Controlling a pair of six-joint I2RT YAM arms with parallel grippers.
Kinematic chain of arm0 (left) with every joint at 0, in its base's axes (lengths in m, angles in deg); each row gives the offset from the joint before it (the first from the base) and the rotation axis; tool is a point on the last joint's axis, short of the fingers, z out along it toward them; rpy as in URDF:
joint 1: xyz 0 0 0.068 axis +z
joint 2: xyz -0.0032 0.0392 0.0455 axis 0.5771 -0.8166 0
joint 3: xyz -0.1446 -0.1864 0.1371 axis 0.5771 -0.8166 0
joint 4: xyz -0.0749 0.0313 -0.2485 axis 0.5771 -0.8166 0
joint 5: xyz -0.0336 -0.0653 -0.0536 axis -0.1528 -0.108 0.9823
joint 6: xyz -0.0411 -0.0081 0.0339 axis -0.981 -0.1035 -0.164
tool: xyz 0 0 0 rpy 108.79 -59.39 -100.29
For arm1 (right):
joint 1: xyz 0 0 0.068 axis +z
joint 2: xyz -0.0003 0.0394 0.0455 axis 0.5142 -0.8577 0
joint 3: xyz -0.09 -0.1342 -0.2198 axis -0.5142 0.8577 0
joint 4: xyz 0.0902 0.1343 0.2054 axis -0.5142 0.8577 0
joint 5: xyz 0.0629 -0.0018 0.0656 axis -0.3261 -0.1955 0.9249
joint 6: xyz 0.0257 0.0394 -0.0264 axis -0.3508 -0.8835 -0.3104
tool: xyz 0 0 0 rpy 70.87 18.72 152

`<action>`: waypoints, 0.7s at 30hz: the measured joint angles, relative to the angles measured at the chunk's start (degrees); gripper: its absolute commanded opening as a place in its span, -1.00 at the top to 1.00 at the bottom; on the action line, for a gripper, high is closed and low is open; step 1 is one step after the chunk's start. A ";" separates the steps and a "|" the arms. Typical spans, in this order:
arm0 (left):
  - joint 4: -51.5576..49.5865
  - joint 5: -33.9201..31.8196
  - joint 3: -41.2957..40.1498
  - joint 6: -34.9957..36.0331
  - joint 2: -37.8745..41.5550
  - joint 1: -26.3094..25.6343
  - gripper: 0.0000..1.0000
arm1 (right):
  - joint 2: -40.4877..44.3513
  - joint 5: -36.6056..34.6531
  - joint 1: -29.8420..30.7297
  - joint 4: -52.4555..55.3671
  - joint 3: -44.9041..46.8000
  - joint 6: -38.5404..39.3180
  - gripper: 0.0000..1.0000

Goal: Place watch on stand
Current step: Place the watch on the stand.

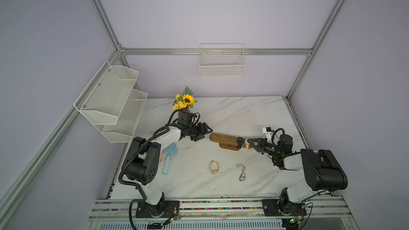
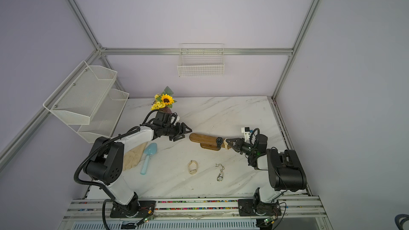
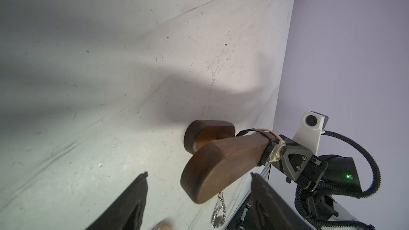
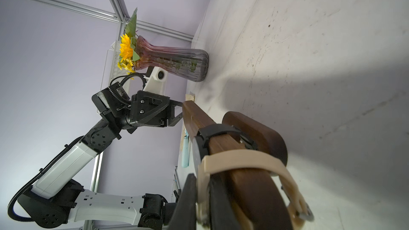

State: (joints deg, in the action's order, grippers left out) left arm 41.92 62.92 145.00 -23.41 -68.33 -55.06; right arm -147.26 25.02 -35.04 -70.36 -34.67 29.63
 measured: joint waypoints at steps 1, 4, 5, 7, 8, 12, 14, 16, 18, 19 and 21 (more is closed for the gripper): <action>0.00 0.00 0.00 -0.02 -0.35 -0.15 -0.45 | -0.35 -0.07 0.11 0.02 -0.28 0.04 0.99; -0.02 0.00 0.00 -0.04 -0.94 -0.42 -0.45 | -1.38 -0.17 0.46 -0.17 -1.01 0.11 1.00; 0.00 0.02 0.00 -0.04 -0.96 -0.50 -0.45 | -1.60 -0.20 0.57 -0.35 -1.11 0.15 0.99; 0.33 0.02 0.00 -0.07 -0.96 -0.52 -0.45 | -1.68 -0.20 0.63 -0.50 -1.14 0.20 0.99; 0.42 0.02 0.00 -0.07 -0.96 -0.52 -0.45 | -1.68 -0.20 0.63 -0.52 -1.14 0.22 0.98; 0.74 0.02 0.00 -0.07 -0.96 -0.55 -0.45 | -1.38 -0.22 0.63 -0.11 -1.11 0.59 0.85; 0.79 0.04 0.00 -0.07 -0.96 -0.55 -0.45 | -0.68 -0.31 0.63 1.11 -1.11 1.14 0.80; 0.79 0.02 0.00 -0.07 -0.96 -0.55 -0.45 | 0.42 -0.39 0.63 2.86 -1.11 1.77 0.75; 0.79 0.02 0.00 -0.07 -0.96 -0.55 -0.45 | 2.36 -0.48 0.63 5.75 -1.11 2.89 0.68; 0.79 0.02 0.00 -0.07 -0.96 -0.55 -0.45 | 3.63 -0.55 0.63 7.52 -1.14 3.58 0.61; 0.79 0.02 0.00 -0.07 -0.96 -0.55 -0.45 | 6.05 -0.76 0.63 11.50 -1.40 5.46 0.50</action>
State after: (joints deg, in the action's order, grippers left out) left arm 42.70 62.94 145.00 -23.47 -69.30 -55.61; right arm -141.20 24.26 -34.41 -58.87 -36.07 35.09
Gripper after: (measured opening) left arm 0.724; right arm 0.205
